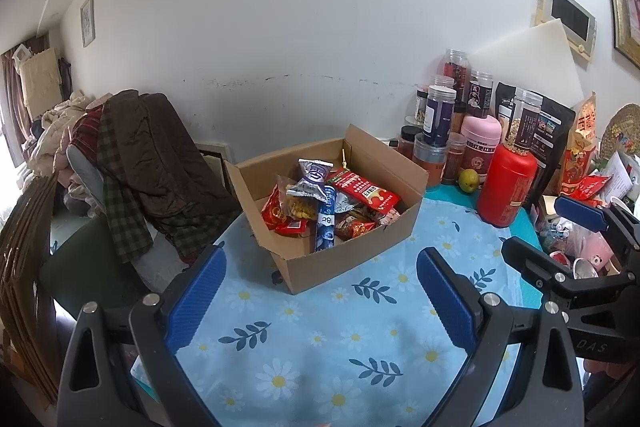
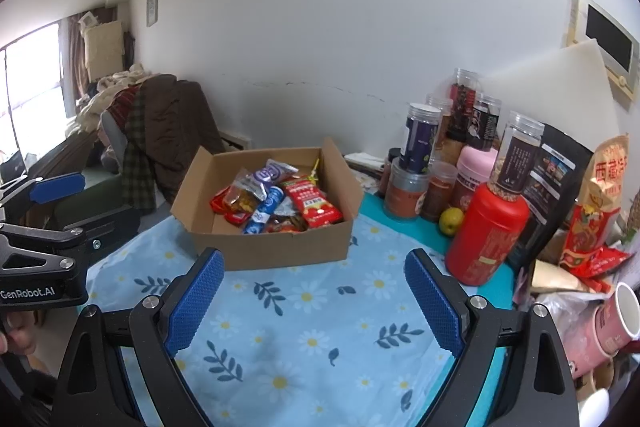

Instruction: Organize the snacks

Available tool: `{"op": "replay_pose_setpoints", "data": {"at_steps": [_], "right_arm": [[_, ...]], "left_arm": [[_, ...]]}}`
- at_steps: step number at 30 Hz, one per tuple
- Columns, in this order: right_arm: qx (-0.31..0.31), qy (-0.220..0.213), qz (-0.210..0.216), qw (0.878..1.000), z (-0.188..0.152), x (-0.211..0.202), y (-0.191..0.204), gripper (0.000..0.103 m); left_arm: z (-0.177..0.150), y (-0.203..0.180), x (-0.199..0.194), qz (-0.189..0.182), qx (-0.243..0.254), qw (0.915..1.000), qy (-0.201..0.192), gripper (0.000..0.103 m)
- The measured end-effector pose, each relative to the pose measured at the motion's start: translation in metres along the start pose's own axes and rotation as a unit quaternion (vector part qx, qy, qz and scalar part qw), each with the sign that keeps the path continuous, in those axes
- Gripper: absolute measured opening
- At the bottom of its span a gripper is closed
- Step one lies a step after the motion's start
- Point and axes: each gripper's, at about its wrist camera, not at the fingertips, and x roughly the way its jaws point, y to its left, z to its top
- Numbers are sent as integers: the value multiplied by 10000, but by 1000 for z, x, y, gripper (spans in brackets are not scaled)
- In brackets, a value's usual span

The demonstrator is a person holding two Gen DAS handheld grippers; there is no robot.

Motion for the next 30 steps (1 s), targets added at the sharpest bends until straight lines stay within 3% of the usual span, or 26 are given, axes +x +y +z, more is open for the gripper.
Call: {"op": "replay_pose_setpoints", "data": {"at_steps": [30], "right_arm": [[28, -111, 142, 9998, 3, -9, 7, 93]], "left_arm": [[-5, 6, -13, 51, -4, 10000, -40, 98]]}}
